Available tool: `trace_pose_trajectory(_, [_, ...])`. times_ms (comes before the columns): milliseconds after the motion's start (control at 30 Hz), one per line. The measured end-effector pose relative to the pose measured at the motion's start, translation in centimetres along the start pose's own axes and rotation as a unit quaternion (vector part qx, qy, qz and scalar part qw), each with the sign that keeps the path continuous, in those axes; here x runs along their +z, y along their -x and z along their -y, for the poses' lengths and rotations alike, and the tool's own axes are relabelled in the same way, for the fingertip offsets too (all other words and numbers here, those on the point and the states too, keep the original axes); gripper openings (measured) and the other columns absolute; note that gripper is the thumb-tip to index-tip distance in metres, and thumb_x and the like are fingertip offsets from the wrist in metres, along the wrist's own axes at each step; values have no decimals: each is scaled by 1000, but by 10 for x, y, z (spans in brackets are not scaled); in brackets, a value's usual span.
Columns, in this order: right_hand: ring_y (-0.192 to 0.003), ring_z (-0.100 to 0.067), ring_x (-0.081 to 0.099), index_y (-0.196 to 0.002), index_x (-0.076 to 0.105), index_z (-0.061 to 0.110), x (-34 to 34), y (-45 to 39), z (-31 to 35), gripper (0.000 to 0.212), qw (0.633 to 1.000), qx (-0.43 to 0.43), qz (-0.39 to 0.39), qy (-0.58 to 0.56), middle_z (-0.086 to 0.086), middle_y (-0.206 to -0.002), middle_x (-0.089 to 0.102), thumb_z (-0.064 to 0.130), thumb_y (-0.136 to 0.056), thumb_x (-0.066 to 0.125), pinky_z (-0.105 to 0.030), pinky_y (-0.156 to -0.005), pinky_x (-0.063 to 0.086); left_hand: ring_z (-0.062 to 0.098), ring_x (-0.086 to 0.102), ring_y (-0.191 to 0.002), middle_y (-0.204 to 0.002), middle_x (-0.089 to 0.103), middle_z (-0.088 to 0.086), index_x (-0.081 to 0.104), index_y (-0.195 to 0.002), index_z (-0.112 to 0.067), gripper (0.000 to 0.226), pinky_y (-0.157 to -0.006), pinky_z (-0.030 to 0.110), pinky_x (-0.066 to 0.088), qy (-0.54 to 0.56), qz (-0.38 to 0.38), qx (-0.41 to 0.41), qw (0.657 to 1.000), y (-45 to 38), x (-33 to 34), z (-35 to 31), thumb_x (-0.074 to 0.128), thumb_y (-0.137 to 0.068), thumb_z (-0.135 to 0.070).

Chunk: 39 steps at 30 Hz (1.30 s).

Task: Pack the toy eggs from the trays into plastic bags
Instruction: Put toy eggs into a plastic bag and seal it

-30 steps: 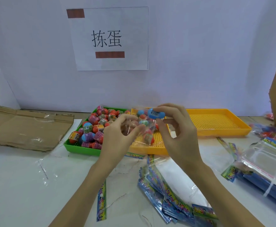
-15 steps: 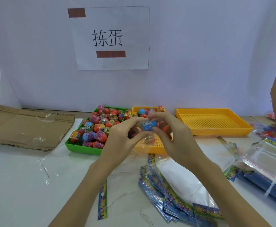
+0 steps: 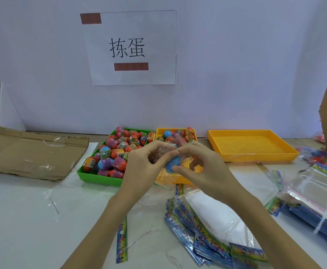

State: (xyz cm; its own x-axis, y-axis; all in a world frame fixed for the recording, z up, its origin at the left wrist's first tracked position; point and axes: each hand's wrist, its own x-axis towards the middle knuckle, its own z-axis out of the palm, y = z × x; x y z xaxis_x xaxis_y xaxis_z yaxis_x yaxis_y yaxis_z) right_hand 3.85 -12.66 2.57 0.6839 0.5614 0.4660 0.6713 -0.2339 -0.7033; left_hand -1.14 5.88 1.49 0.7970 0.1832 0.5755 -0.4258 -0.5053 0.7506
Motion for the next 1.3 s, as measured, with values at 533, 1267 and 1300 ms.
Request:
trace_pose_trajectory(533, [-85,-6,65,-102,75,17,9,2,1,10,998,22,-66,-12,11,-87,73,11,-94,74,-10,-66,44,12,67,-63,-81,73,-12,75,-104,-25,35,-56,24,52,-65,11,18,998,1,3,0,66,-90,-56])
trace_pose_trajectory(1267, [-90,-7,73,-107,78,21,-6,-1,-7,18,986,137,8,-93,10,-105,75,18,-90,80,-25,-66,60,-4,65,-116,-117,74,-21,74,-116,-34,37,-99,27,50,72,90,-117,986,-8,-16,3,83,-81,-40])
trace_pose_trajectory(1300, [-89,-9,73,-105,79,20,-7,-1,-7,16,984,137,0,-115,9,-102,77,17,-90,80,-23,-67,58,-1,66,-114,-116,74,-20,74,-115,-32,35,-95,26,53,73,83,-122,986,-8,-16,4,83,-82,-40])
